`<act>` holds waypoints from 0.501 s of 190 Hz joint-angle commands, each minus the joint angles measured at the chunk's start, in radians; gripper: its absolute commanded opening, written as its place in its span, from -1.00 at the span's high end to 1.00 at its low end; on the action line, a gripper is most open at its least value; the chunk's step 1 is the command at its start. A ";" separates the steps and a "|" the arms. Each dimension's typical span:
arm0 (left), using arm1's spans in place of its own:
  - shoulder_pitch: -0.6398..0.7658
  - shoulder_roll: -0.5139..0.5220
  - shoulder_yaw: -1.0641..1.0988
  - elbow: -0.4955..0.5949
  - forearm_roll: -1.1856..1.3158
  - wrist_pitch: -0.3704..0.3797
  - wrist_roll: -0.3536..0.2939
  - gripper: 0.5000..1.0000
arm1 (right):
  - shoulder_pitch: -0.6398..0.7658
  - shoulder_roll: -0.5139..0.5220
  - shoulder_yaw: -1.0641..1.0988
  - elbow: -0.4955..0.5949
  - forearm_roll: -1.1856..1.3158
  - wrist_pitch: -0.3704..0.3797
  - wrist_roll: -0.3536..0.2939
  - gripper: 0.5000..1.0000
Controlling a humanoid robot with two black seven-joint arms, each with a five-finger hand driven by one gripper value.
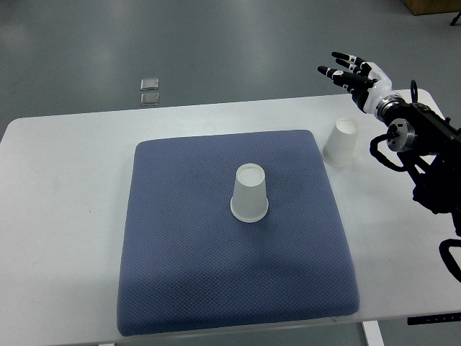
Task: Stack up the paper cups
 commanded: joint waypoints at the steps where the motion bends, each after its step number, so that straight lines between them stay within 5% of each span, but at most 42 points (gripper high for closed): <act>1: 0.000 0.000 -0.001 -0.002 0.000 0.000 0.000 -1.00 | 0.000 0.003 0.000 0.000 0.000 0.000 0.000 -0.65; 95: 0.002 0.000 0.000 0.000 0.000 0.000 0.000 -1.00 | 0.001 0.001 0.003 0.006 0.000 0.011 0.000 -0.65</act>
